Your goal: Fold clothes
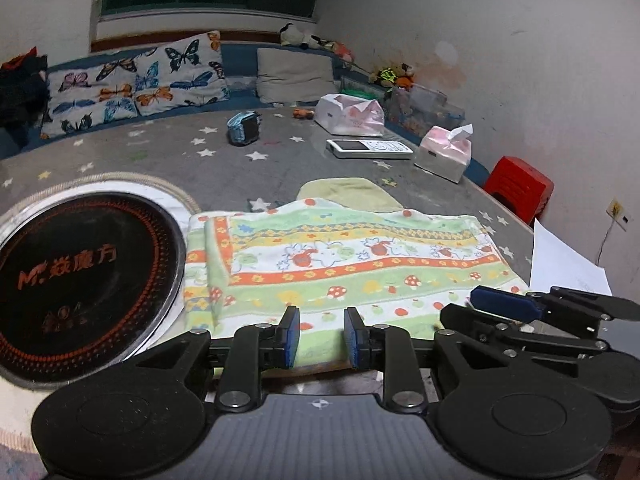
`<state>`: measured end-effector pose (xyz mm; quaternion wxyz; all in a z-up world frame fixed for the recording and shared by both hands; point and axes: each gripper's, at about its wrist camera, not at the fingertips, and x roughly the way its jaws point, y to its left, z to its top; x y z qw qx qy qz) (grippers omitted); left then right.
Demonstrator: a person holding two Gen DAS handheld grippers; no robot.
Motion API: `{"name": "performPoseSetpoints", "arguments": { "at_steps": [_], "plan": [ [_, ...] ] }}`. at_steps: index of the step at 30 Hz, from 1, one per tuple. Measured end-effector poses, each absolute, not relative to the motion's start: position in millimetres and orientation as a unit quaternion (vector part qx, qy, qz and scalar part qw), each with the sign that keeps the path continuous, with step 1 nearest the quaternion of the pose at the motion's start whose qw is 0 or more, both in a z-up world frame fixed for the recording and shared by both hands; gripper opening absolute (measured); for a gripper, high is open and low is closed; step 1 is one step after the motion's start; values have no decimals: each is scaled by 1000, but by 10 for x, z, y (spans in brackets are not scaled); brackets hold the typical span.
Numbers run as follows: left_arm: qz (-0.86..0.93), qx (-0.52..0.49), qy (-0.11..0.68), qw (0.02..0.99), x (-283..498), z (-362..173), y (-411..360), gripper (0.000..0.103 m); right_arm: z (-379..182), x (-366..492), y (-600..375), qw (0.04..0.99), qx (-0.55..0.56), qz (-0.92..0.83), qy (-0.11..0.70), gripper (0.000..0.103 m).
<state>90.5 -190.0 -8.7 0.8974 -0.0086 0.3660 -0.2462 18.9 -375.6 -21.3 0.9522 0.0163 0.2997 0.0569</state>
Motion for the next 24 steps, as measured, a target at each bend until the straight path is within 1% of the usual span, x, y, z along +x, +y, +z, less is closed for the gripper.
{"name": "performPoseSetpoints", "arguments": {
  "at_steps": [3,6,8,9,10,11,13,15,17,18,20,24],
  "plan": [
    [-238,-19,378,895,925,-143,-1840,26,-268,204,-3718,950,16,59,306,34],
    [-237,-33,387,891,941,-179,-1776,27,-296,198,-3722,949,23,56,310,37],
    [-237,-38,387,890,934,-163,-1752,28,-271,176,-3730,949,24,54,310,41],
    [-237,-40,388,890,927,-152,-1746,30,-258,165,-3734,949,25,53,310,44],
    [-238,-42,388,890,917,-145,-1740,31,-253,153,-3728,949,22,52,311,49],
    [-239,-44,388,889,901,-137,-1736,34,-248,142,-3722,948,20,52,312,53],
    [-241,-46,387,889,870,-126,-1729,38,-243,120,-3717,948,21,49,312,55],
    [-243,-46,387,888,830,-117,-1718,42,-240,99,-3716,948,25,45,313,59],
    [-245,-48,388,887,792,-108,-1706,46,-238,75,-3719,948,28,42,313,66],
    [-246,-48,388,887,773,-105,-1699,47,-233,59,-3718,948,30,39,314,68],
    [-244,-49,389,887,737,-105,-1684,50,-226,32,-3711,949,30,33,313,75],
    [-239,-53,395,885,682,-131,-1629,56,-219,-20,-3676,949,27,25,313,80]
  ]
}}
